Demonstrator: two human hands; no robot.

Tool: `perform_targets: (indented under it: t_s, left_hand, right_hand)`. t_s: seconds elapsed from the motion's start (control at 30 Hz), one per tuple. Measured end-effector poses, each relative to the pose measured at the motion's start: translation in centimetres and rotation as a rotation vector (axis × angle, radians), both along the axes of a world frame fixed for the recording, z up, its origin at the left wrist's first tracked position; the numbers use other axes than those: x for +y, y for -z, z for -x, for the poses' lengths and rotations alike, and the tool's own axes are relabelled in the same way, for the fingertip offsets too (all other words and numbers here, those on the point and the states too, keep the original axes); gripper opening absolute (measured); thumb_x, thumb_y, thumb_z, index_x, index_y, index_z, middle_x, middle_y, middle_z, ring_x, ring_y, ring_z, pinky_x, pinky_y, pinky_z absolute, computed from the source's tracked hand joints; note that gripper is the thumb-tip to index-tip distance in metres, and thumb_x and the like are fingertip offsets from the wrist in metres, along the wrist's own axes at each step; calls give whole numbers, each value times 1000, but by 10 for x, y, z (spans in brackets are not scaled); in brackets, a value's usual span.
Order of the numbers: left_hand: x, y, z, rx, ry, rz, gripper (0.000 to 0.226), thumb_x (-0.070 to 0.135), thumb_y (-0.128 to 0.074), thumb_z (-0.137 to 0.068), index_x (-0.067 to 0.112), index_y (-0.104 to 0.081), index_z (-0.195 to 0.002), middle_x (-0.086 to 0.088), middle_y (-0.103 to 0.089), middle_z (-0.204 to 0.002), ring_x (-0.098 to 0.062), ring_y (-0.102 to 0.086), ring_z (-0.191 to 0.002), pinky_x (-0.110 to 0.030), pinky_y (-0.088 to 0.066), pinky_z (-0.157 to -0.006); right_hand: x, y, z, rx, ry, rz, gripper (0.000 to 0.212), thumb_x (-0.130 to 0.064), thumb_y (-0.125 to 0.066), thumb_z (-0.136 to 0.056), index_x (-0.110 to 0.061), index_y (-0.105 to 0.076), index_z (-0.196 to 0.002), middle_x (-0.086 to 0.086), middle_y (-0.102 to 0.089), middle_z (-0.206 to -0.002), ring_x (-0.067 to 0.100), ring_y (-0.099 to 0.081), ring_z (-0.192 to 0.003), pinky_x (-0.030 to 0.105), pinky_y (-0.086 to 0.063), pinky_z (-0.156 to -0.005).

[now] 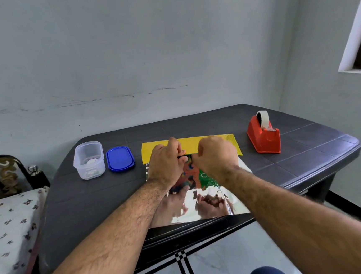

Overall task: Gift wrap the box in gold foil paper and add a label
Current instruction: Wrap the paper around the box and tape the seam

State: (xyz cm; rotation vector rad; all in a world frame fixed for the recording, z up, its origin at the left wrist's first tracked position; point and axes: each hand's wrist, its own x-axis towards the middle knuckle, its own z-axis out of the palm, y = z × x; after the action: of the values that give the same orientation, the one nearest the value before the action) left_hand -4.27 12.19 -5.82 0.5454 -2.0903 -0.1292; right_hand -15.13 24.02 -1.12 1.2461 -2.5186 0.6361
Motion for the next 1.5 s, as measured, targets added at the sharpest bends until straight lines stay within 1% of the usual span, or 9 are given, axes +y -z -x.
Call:
perform_targets:
  t_s: [0.17,0.5,0.7,0.97,1.1,1.17,1.23,1.37,1.5]
  left_hand:
    - [-3,3,-2,-16,17,-6,43,14,-92,-77,16,-52,-94,5,-77,-85,-15,-51,-68,-31,-39,-76]
    - [-9,3,-1,-108,14,-45,51,12,-89,-79,26,-43,-96,9,-79,-95,-20,-66,-82,-45,-53,-79]
    - [-10,2,-4,-156,37,-77,63,16,-92,-76,36,-35,-97,12,-79,-97,-16,-72,-91,-45,-56,-86]
    - [-9,-18,-17,-211,128,-68,69,53,-90,-73,21,-58,-125,8,-78,-113,-12,-73,-102,-33,-59,-90]
    - [-2,-27,-3,-138,128,68,51,48,-84,-83,18,-67,-119,9,-78,-100,-14,-74,-91,-45,-59,-88]
    - [6,-33,12,-129,145,112,39,43,-77,-87,18,-70,-117,10,-77,-95,-15,-73,-86,-47,-58,-86]
    - [16,-38,33,-128,165,155,29,38,-72,-89,20,-75,-111,11,-77,-91,-17,-71,-84,-46,-56,-84]
    - [35,-44,83,-181,146,217,15,31,-68,-90,24,-80,-96,9,-76,-87,-21,-67,-83,-43,-53,-80]
    - [66,-54,154,-274,120,191,18,32,-66,-92,26,-82,-96,5,-76,-89,-25,-63,-88,-38,-51,-81]
  right_hand:
    - [-11,3,15,163,-171,-13,28,-54,-73,-93,-32,-75,-110,-9,-64,-113,18,-54,-115,36,-43,-101]
    - [-14,23,25,276,-165,-45,28,-56,-69,-94,-32,-68,-109,-11,-65,-117,20,-52,-118,39,-38,-101]
    - [-7,15,32,276,-114,-132,49,-67,-79,-80,-31,-67,-111,-9,-64,-116,21,-51,-117,40,-40,-102]
    - [24,-5,75,280,-238,-183,56,-80,-75,-72,-32,-72,-100,-12,-64,-104,15,-52,-106,40,-43,-100]
    - [47,-7,108,234,-181,-101,64,-92,-58,-76,-29,-69,-79,-15,-61,-84,12,-53,-89,36,-45,-85]
    - [58,-3,125,139,-62,49,66,-84,-53,-87,-22,-65,-66,-12,-59,-71,16,-57,-77,32,-43,-72]
    - [70,-1,147,-53,110,181,59,-70,-52,-96,-19,-68,-72,-3,-67,-76,25,-63,-76,32,-48,-69]
    - [78,-6,195,-409,292,243,41,-46,-51,-104,-14,-77,-102,9,-75,-106,33,-68,-102,34,-52,-84]
    - [73,-6,237,-682,365,321,38,-38,-63,-99,-4,-75,-110,11,-75,-111,31,-70,-107,44,-59,-98]
